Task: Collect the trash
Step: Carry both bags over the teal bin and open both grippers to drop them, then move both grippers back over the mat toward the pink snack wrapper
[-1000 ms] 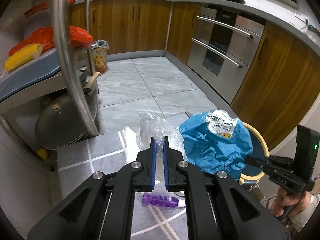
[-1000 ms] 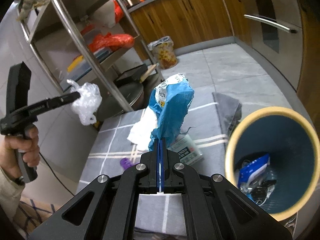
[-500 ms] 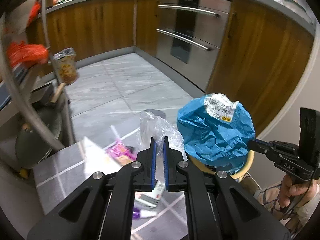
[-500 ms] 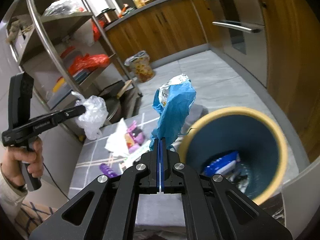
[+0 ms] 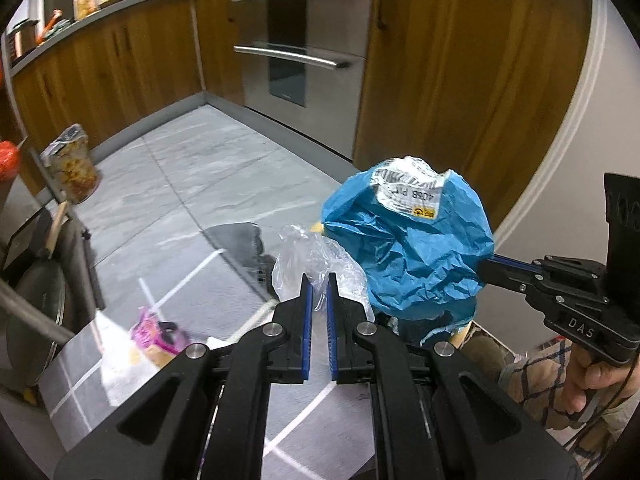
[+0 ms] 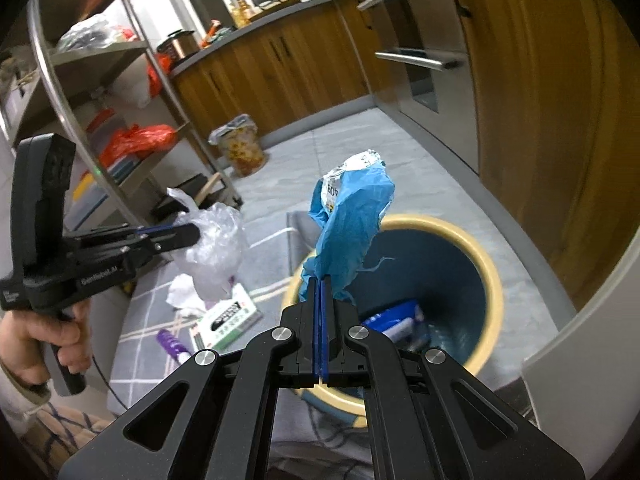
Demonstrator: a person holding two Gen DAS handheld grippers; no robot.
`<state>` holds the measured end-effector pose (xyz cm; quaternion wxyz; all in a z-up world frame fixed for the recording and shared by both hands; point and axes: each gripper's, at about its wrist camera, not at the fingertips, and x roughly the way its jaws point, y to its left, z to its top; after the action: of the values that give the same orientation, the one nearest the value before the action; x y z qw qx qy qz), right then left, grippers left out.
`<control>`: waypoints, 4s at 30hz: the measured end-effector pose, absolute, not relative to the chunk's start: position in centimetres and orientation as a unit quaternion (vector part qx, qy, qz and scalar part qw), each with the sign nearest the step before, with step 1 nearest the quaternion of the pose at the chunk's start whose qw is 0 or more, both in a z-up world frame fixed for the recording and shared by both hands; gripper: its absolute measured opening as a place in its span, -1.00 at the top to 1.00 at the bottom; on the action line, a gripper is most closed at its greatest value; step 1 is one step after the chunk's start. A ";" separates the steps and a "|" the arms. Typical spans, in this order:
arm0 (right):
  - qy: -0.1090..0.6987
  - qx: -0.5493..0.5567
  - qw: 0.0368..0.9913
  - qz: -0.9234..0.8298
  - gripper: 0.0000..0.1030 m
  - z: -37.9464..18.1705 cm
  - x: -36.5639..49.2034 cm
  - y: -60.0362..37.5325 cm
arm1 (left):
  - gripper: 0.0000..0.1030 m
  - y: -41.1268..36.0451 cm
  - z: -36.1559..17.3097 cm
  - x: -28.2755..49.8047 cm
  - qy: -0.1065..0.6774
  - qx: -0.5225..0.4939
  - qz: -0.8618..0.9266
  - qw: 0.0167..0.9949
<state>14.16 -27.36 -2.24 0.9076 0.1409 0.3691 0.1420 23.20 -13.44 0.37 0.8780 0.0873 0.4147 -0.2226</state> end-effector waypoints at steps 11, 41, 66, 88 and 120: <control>0.414 0.153 0.890 0.111 0.97 -6.1 15.0 -29.2 | 0.88 -19.2 -5.0 25.0 0.453 0.123 -0.251 0.847; 0.468 0.113 0.873 0.077 0.22 -9.5 16.1 -28.5 | -0.05 -19.9 -9.1 26.9 0.498 0.142 -0.227 0.825; 0.436 0.091 0.885 0.138 -0.40 -6.7 16.4 -22.2 | -0.24 -3.0 -2.9 24.8 0.471 0.054 -0.123 0.872; 0.447 0.068 0.873 0.184 -0.49 -6.9 16.5 -16.1 | -0.36 5.4 -11.2 17.5 0.528 0.164 -0.150 0.820; 0.473 0.024 0.843 0.256 -0.53 -8.5 21.2 -5.7 | 0.02 2.5 -14.9 16.5 0.520 0.299 -0.177 0.781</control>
<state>21.25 -5.68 -8.52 0.8427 0.0242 0.4730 0.2560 16.53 2.48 -14.89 0.7806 0.2986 0.5198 -0.1770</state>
